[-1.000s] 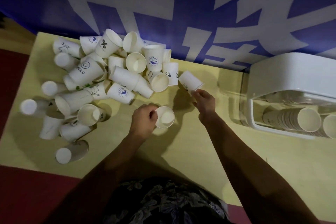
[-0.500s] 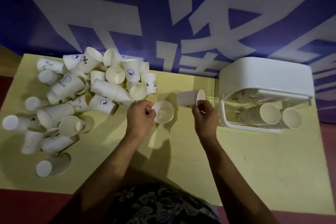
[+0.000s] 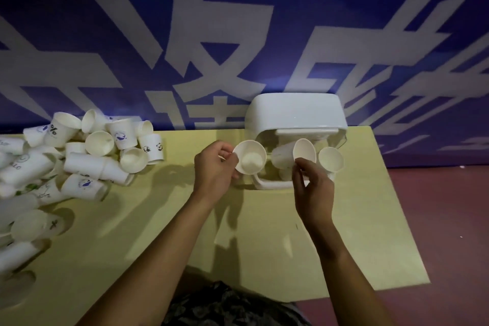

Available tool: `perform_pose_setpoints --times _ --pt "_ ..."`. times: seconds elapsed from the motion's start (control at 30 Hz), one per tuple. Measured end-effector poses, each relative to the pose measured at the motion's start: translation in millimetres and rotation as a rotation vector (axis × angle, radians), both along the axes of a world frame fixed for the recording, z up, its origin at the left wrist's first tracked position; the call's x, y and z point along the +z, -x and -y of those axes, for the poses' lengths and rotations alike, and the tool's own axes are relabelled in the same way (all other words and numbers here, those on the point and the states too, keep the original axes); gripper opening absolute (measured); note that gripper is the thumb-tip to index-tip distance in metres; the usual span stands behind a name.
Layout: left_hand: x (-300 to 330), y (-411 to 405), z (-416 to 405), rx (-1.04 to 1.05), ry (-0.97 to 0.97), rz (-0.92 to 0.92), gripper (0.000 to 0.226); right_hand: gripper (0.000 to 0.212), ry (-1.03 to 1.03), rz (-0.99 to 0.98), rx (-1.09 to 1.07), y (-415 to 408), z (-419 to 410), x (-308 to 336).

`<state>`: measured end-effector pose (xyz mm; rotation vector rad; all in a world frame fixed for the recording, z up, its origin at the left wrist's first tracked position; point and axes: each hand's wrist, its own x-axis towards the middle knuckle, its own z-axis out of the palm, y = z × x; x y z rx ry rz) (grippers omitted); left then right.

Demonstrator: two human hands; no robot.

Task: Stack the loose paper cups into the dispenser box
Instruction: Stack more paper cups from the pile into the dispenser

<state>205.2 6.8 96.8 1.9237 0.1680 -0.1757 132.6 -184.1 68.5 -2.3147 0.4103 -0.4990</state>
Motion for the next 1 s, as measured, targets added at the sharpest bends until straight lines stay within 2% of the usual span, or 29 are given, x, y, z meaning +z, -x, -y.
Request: perform_pose_setpoints --times 0.2,0.37,0.7,0.77,0.9,1.0 --pt "7.2 -2.2 79.7 0.010 0.029 0.007 0.008 0.018 0.047 0.046 -0.076 14.6 64.8 5.3" --pt "-2.4 -4.7 124.2 0.026 0.047 -0.034 0.010 0.019 0.062 -0.006 -0.081 15.9 104.5 0.3" --pt "-28.1 -11.5 163.9 0.082 -0.064 -0.098 0.006 0.014 0.192 -0.126 0.056 5.7 142.9 -18.4" --pt "-35.5 -10.3 166.2 0.073 -0.112 -0.061 0.002 0.013 0.222 -0.138 0.094 1.5 146.6 -24.5" --pt "-50.4 -2.7 171.0 -0.057 -0.366 0.138 0.013 0.015 0.286 -0.103 0.155 -7.4 152.4 -40.1" --pt "-64.3 -1.4 178.9 -0.093 -0.320 -0.043 0.031 0.017 0.329 -0.151 0.218 -11.5 155.0 -56.0"
